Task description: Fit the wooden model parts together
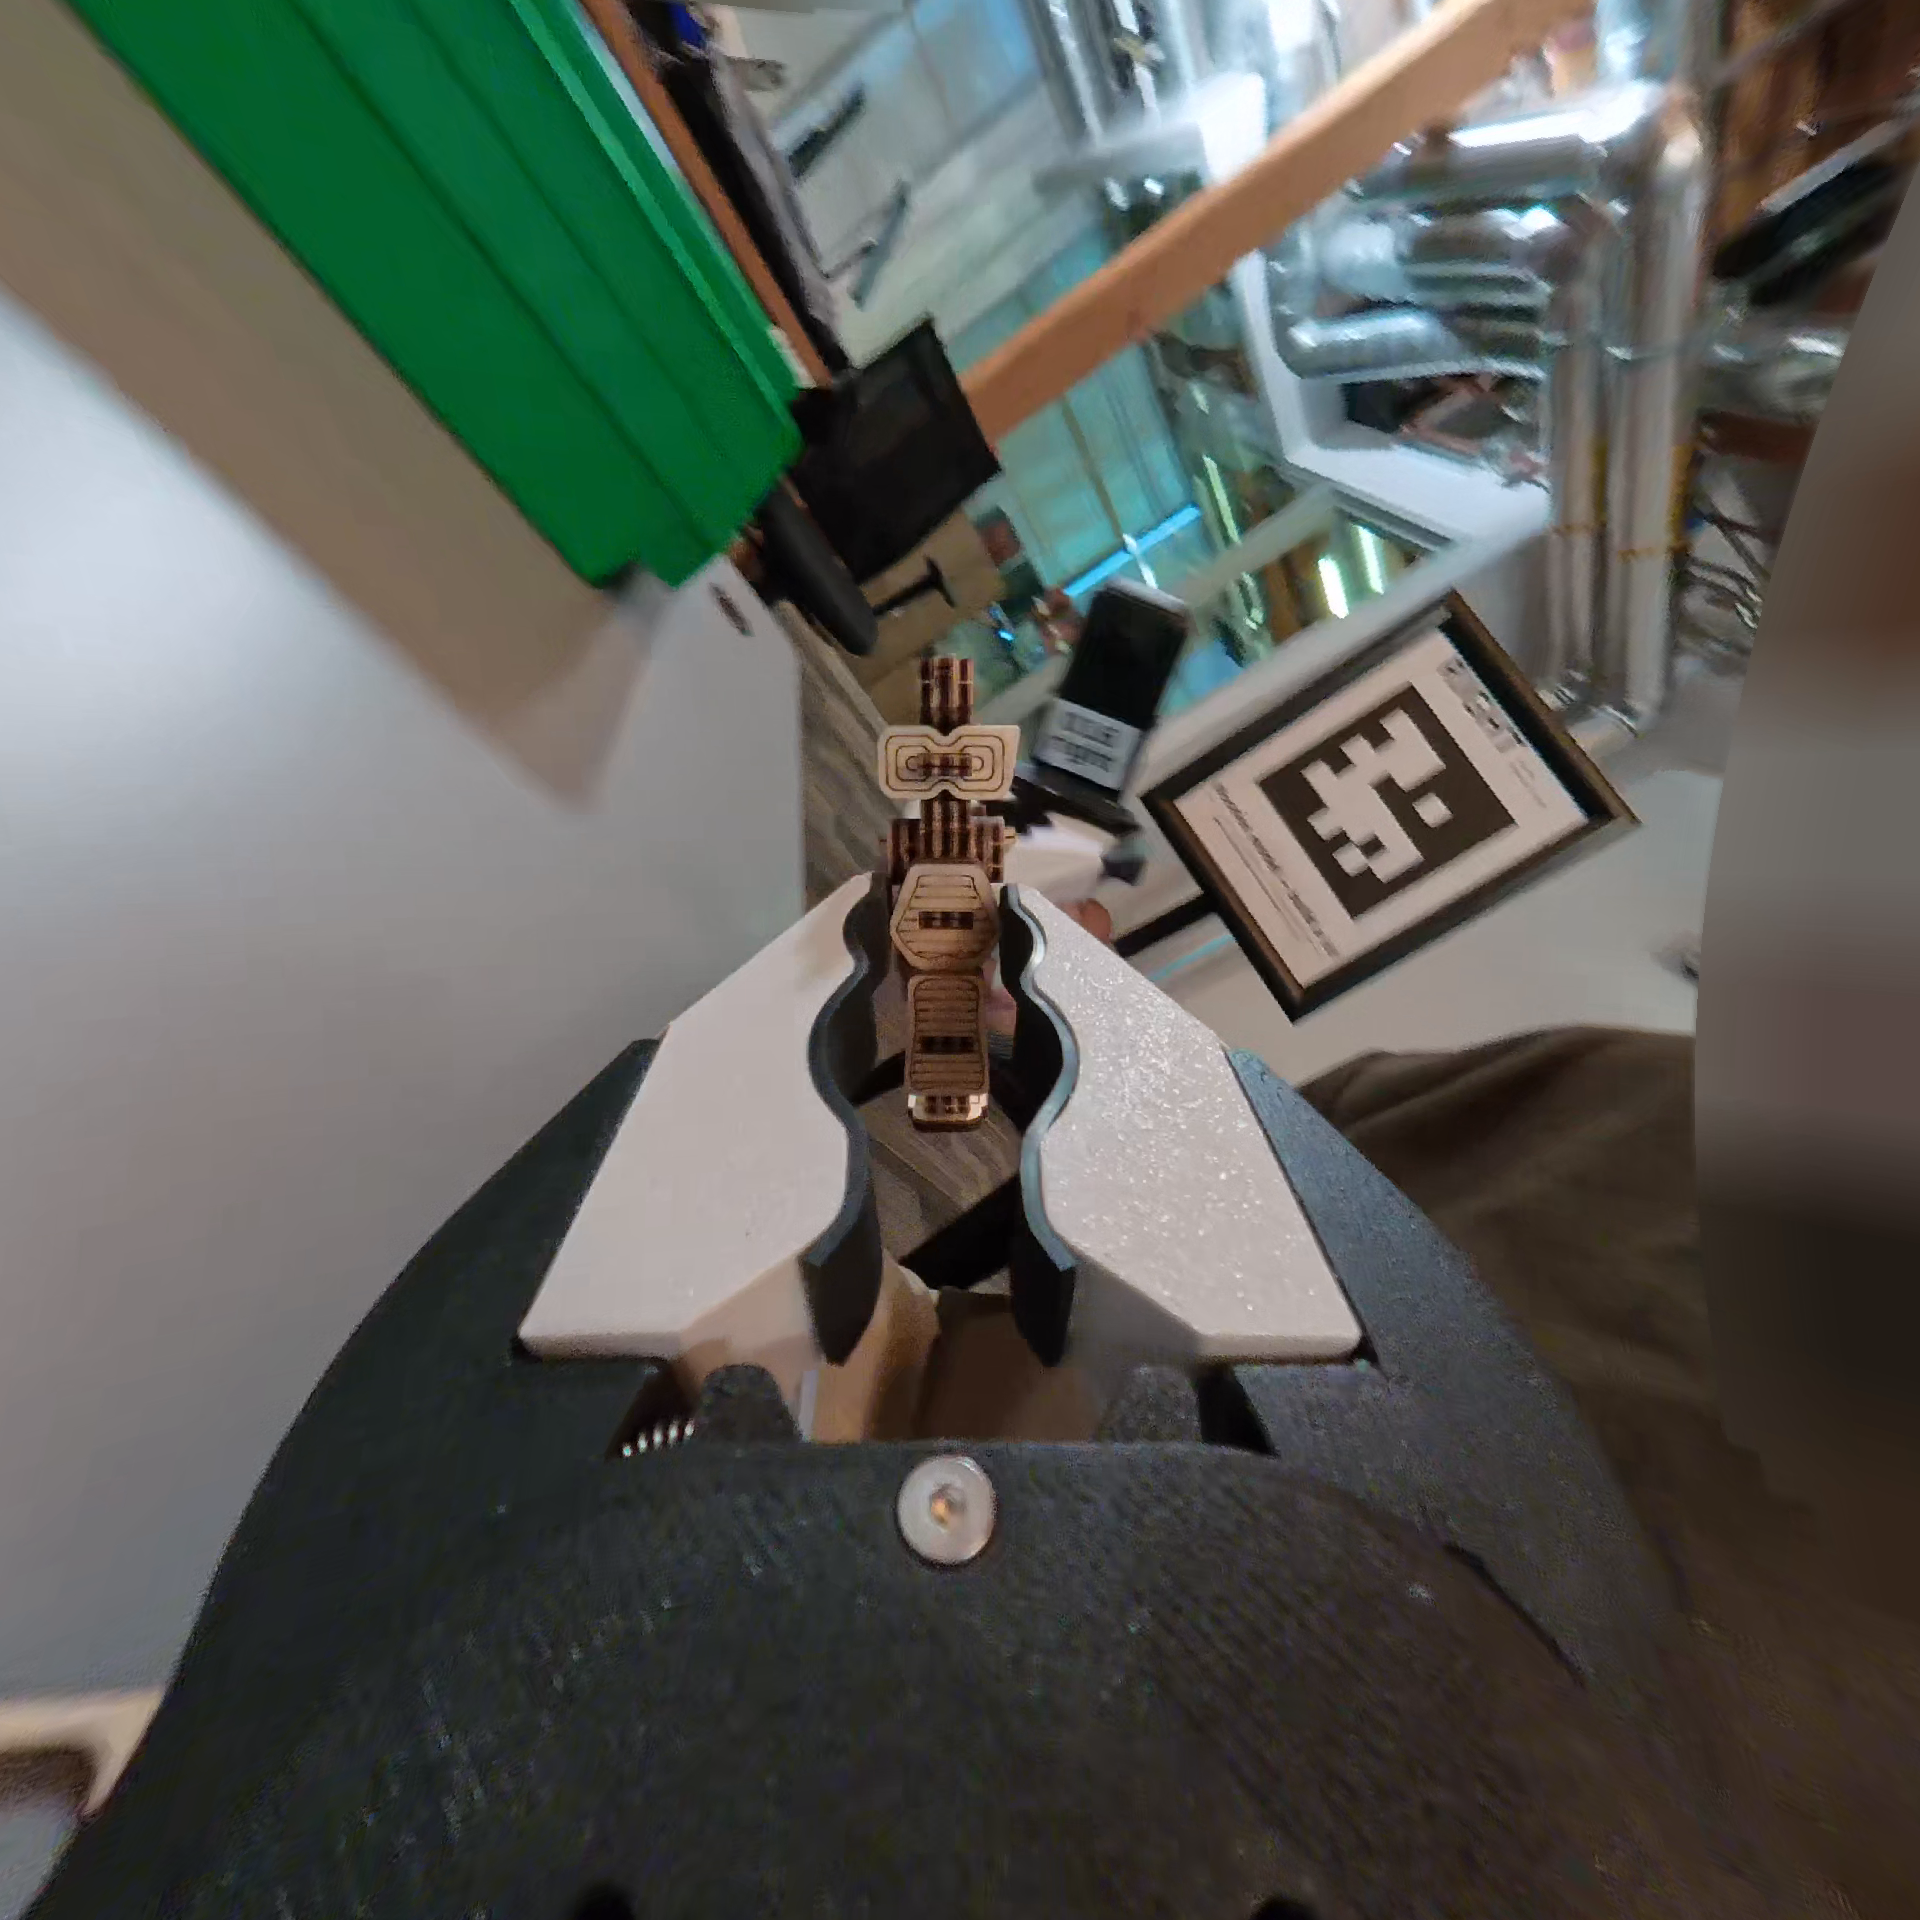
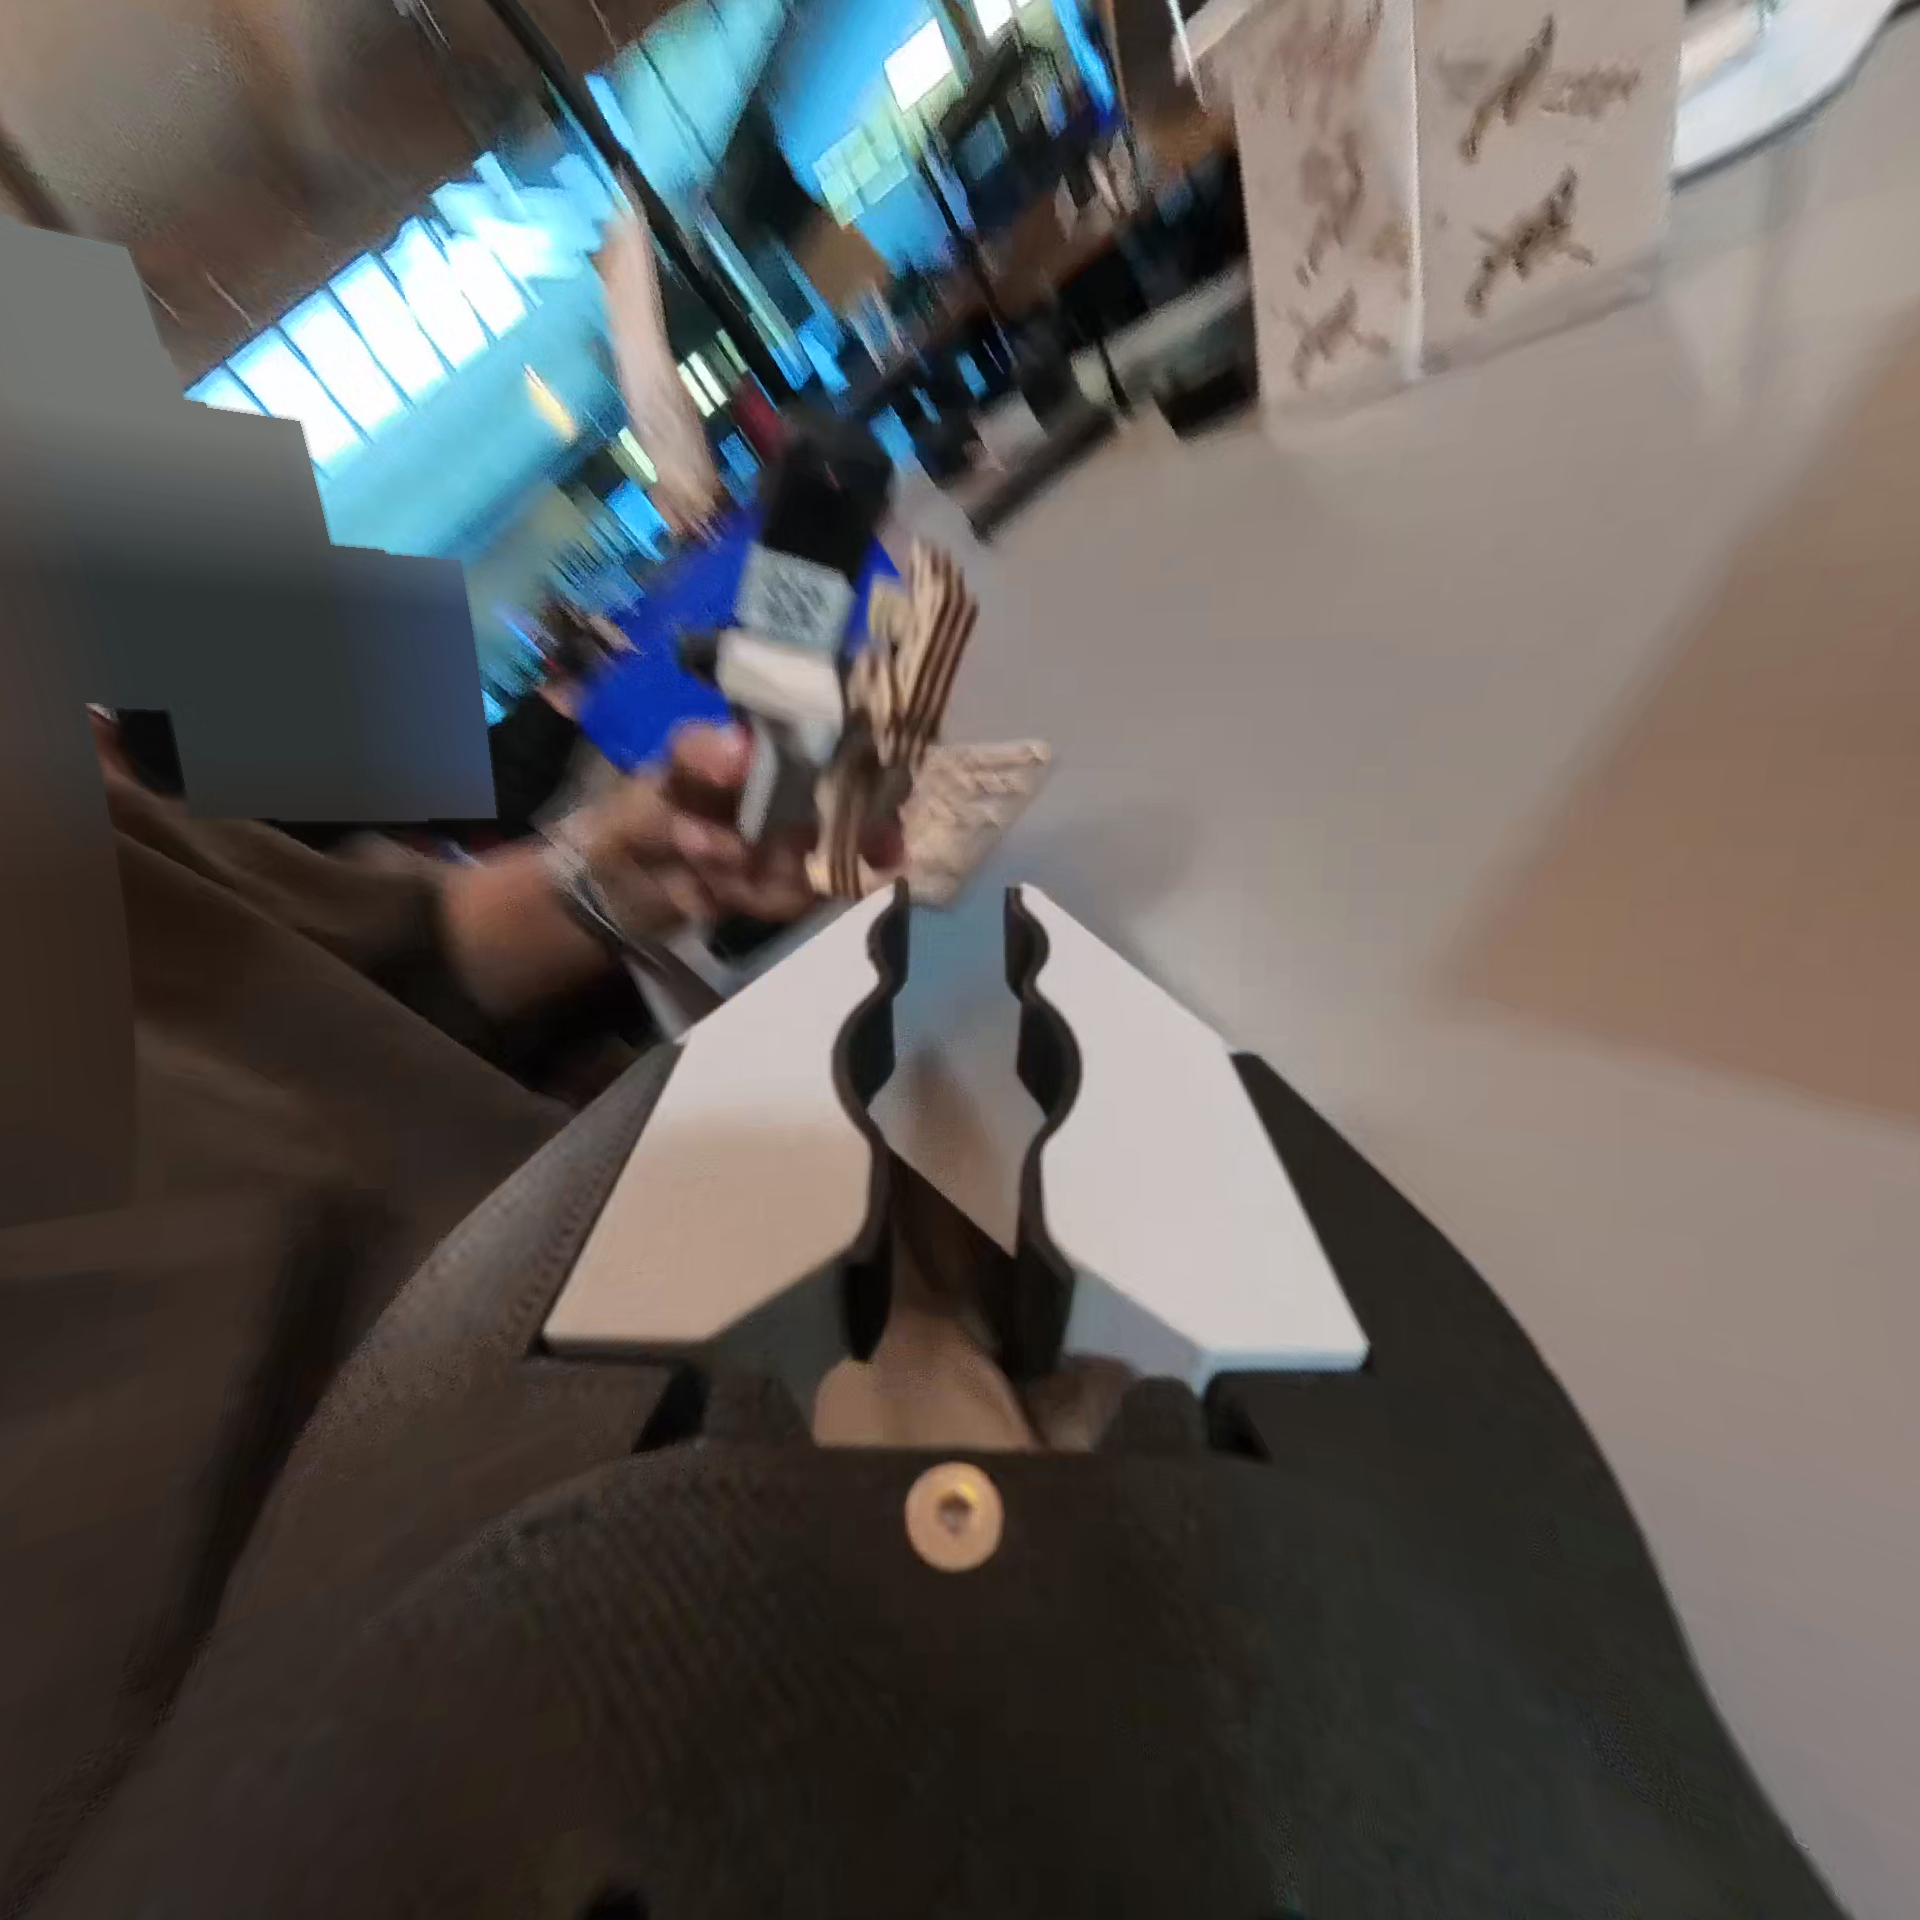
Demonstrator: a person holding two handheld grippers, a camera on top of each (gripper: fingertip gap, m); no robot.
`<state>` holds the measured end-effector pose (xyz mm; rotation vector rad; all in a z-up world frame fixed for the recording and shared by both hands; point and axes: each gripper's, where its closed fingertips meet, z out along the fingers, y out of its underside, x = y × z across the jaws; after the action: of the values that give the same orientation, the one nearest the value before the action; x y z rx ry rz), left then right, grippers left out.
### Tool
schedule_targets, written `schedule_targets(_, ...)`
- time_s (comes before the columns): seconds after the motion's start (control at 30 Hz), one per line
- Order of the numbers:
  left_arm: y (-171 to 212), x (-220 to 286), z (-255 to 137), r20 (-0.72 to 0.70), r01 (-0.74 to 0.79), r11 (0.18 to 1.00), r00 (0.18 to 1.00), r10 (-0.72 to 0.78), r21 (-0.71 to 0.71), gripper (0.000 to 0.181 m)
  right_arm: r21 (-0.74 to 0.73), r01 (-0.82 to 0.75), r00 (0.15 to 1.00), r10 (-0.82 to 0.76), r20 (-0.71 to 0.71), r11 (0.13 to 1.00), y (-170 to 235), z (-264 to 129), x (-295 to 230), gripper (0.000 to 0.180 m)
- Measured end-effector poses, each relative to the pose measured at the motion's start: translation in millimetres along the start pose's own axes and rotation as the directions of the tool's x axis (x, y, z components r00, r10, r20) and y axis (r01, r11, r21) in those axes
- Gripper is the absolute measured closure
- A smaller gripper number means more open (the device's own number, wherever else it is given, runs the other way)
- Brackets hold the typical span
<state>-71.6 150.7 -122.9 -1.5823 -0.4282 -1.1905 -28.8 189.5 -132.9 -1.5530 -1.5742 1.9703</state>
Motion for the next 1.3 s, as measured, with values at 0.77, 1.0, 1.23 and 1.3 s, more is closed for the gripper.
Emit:
schedule_targets(0.77, 24, -35, 6, 0.105, 0.107, 0.991, 0.99, -0.099, -0.077, 0.164, -0.445, 0.568, 0.696, -0.693, -0.19, 0.693, 38, 22, 14, 0.172)
schedule_targets(1.0, 41, -22, 19, 0.093, 0.003, 0.987, 0.996, 0.012, -0.159, 0.164, -0.411, 0.778, 0.42, -0.88, -0.221, 0.474, 16, 20, -11, 0.172)
schedule_targets(1.23, 41, -17, 21, 0.092, -0.032, 0.987, 0.995, 0.047, -0.157, 0.164, -0.443, 0.78, 0.389, -0.897, -0.211, 0.442, 20, 24, -10, 0.172)
schedule_targets(1.3, 43, -17, 22, 0.09, -0.031, 0.986, 0.995, 0.047, -0.164, 0.164, -0.44, 0.78, 0.39, -0.895, -0.217, 0.446, 19, 24, -11, 0.172)
